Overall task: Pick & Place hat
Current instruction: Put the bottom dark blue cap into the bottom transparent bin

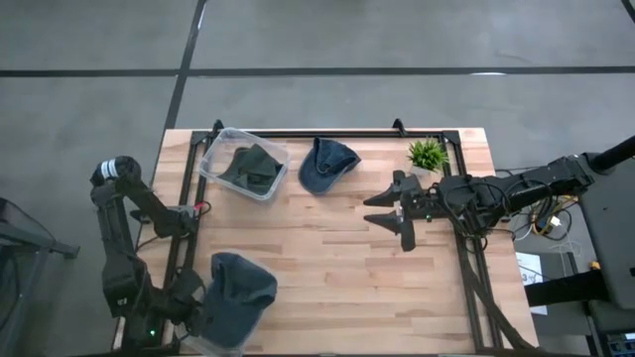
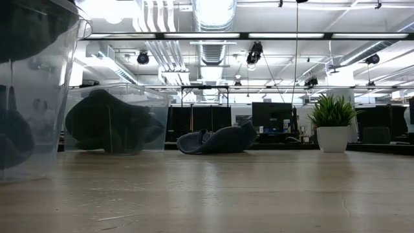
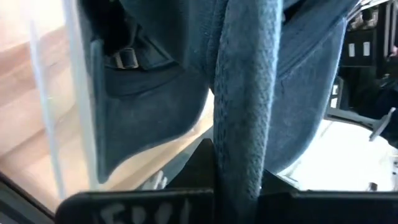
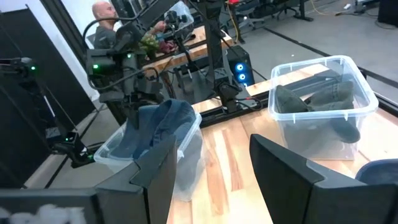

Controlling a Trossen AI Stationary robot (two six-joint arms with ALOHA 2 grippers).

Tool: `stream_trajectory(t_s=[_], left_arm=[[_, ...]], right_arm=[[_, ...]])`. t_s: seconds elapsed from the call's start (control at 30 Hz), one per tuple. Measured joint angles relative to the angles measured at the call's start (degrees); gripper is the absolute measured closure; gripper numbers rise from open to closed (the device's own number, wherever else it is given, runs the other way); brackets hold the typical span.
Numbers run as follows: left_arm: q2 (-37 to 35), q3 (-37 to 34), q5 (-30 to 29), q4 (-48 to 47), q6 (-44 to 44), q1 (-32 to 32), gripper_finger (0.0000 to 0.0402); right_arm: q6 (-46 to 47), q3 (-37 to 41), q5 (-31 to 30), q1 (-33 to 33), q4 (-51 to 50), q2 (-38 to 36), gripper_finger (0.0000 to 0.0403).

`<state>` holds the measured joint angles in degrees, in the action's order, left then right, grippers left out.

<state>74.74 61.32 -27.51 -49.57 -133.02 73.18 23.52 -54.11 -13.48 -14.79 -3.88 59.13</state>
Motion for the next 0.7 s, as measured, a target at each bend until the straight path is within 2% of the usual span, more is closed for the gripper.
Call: stream_trajectory(t_s=[0.33,0.7], left_arm=[[0.0,-3.1,6.4,-0.1,-0.4,-2.5,0.0391],[0.0,-3.5,4.0,0.0,0.0,-2.6,0.0393]], right_arm=[[0.5,0.0,0.0,0.0,0.0,0.0,0.0207],[1.2,0.0,0.0,0.0,0.0,0.0,0.0207]])
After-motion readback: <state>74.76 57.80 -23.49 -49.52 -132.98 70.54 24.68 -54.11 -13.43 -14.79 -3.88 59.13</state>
